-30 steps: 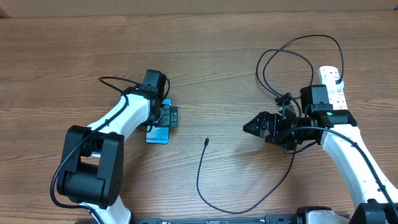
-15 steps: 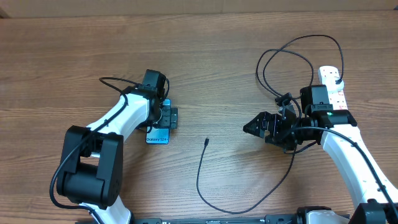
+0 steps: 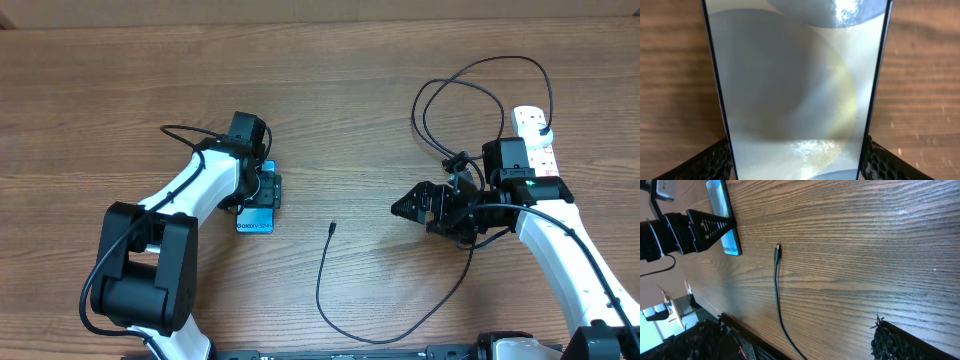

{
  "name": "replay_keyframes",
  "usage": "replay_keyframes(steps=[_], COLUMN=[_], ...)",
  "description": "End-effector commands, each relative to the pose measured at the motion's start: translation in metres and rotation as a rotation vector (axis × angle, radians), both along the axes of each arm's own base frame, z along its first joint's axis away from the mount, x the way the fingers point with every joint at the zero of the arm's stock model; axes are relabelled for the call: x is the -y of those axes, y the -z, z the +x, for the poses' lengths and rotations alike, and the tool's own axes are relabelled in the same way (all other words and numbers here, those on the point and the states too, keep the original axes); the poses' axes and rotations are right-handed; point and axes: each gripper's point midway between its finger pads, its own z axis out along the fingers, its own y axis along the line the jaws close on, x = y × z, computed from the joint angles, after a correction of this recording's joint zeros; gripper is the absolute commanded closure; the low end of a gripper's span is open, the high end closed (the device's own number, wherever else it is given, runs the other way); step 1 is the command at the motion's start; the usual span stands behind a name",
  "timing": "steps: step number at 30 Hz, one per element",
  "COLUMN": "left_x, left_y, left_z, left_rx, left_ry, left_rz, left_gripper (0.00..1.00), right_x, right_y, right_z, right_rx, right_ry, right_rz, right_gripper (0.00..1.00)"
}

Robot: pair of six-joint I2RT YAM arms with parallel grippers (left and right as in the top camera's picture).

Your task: Plug charger to phone and switch on socket

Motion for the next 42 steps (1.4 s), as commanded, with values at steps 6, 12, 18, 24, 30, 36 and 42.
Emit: replay_keyframes(steps=[6, 12, 18, 24, 30, 36, 42], left_x=[0.040, 0.073, 0.100, 0.122, 0.139, 0.148, 0.157], left_y=[-0.029, -0.070, -0.089, -0.091, -0.095, -0.100, -0.107], left_z=[-0.019, -0.022, -0.022, -0.031, -0.047, -0.056, -0.056], left_rx=[-0.165, -0.177, -0.153, -0.162, -0.191, -0.203, -0.192], left_ry=[0.120, 0.283, 0.347, 0.399, 0.462, 0.510, 0.516], left_rz=[-0.220, -0.426, -0.557, -0.582, -0.614, -0.653, -0.716], left_gripper=[0.28, 0.29, 0.28, 0.28, 0.28, 0.28, 0.28], right_x=[-0.016, -0.018, -0.036, -0.063, -0.088, -0.095, -0.099], right_y=[-0.014, -0.017, -0.018, -0.013, -0.003, 0.006, 0.004], right_z=[0.002, 0.008, 0.002, 0.004, 0.013, 0.031, 0.037], right_rx=[0.032, 0.011, -0.033, -0.051, -0.044, -0.048, -0.065], right_ry=[-0.029, 0.017, 0.008, 0.008, 0.033, 0.124, 0.167], right_rz=[0.115, 0.137, 0.149, 0.127, 0.090, 0.070, 0.095], right_gripper=[0.00, 0.00, 0.00, 0.00, 0.00, 0.00, 0.08])
